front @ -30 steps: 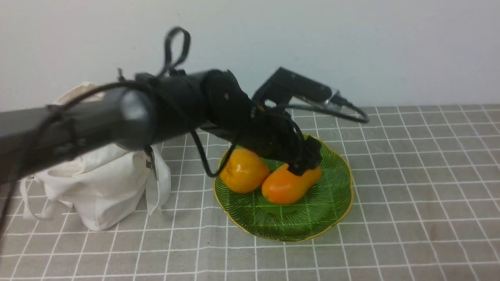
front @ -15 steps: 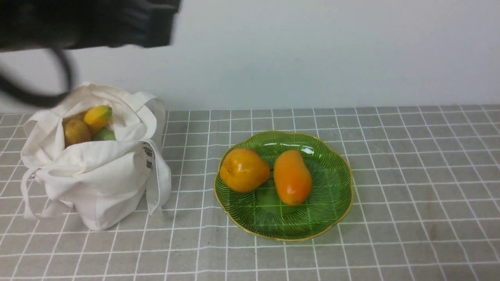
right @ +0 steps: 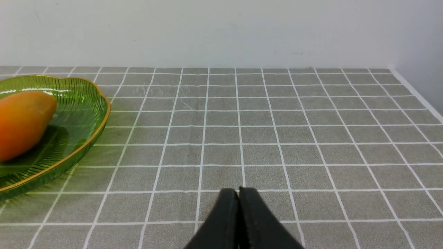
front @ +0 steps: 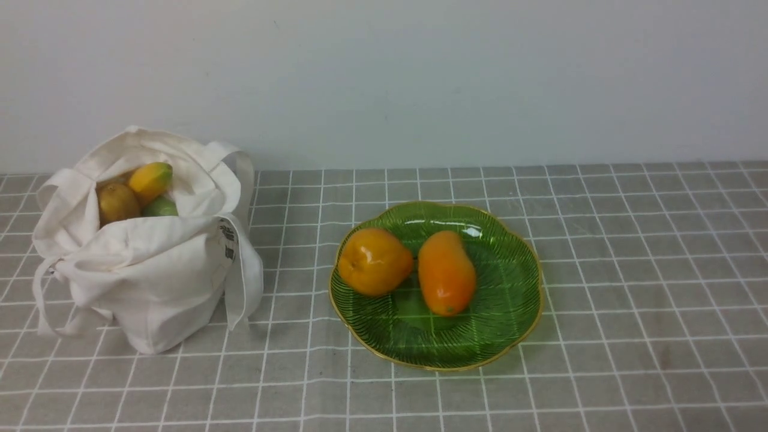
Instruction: Take the fruit out of the bag on the grey coffee tablecloth and place them on the plate.
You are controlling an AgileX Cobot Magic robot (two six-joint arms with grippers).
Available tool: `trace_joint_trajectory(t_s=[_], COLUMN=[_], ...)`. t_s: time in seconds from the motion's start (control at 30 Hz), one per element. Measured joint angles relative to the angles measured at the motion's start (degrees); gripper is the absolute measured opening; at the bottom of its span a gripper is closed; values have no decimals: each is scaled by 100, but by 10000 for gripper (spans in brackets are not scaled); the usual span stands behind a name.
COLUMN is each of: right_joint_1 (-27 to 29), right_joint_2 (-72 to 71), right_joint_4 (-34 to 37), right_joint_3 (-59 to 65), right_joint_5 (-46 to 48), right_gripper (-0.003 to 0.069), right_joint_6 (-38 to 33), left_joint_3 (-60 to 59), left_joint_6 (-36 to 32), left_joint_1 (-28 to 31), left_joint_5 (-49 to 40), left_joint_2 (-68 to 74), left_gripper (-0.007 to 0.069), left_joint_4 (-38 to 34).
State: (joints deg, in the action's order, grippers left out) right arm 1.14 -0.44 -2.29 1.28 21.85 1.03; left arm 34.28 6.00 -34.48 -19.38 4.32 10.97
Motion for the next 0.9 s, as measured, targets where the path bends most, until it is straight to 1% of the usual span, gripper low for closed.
trace_joint_trajectory(t_s=[0.03,0.07,0.23,0.4,0.63,0.7,0.8,0.87,0.9], right_joint_1=[0,0,0,0,0,0,0,-5,-5], right_joint_2=[0,0,-6,-11,-22,-22,-22,-22,-22], right_joint_4=[5,5,49,49,49,49,49,49,49], right_joint_3=[0,0,0,0,0,0,0,0,0], right_joint_5=[7,7,9,9,4,4,4,4,4], right_gripper=[-15,-15,-15,-15,-15,-15,-15,-15,-15], right_joint_6=[0,0,0,0,0,0,0,0,0], left_joint_3=[-344,-471,-975,-1088,-1110,-1219,-1642,-2116,-2294], left_joint_6=[0,0,67,351,337,139,-404,-902,-1060], left_joint_1=[0,0,0,0,44,287,930,1501,1703], left_joint_5=[214,310,420,440,131,13,11,55,98], left_joint_2=[-432,-495,-409,-220,-207,-214,-295,-432,-478], left_gripper=[-8,-8,-8,-8,-8,-8,-8,-8,-8], left_joint_4=[55,71,142,122,190,34,-494,-929,-1035])
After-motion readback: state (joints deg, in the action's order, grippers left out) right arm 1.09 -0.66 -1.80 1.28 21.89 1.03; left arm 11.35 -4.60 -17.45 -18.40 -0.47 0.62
